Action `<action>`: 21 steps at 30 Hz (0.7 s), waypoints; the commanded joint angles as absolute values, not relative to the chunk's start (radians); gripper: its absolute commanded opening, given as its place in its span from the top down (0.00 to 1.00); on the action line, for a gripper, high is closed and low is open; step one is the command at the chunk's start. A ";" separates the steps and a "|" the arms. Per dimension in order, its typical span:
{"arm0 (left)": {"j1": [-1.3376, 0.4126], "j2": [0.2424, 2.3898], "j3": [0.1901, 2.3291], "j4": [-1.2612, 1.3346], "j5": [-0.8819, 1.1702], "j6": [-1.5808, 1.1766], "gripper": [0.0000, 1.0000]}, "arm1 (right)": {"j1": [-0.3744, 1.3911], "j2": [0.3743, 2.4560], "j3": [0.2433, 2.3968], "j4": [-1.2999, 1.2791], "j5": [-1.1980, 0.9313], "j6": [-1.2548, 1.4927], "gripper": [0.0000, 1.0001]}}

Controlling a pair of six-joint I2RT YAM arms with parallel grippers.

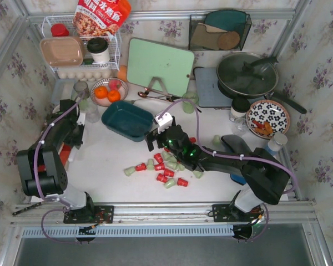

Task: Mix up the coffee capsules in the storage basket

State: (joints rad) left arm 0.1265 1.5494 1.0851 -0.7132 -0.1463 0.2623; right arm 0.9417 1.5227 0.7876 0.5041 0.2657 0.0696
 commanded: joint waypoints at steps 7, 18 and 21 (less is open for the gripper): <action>0.152 1.637 1.058 -0.673 -0.100 0.280 0.75 | 0.941 1.598 0.822 0.517 0.275 0.165 0.00; 0.154 1.544 1.049 -0.620 -0.162 0.255 0.43 | 0.942 1.683 0.887 0.455 0.330 0.279 0.00; 0.156 1.498 1.048 -0.609 -0.167 0.241 0.35 | 0.942 1.704 0.904 0.439 0.376 0.318 0.00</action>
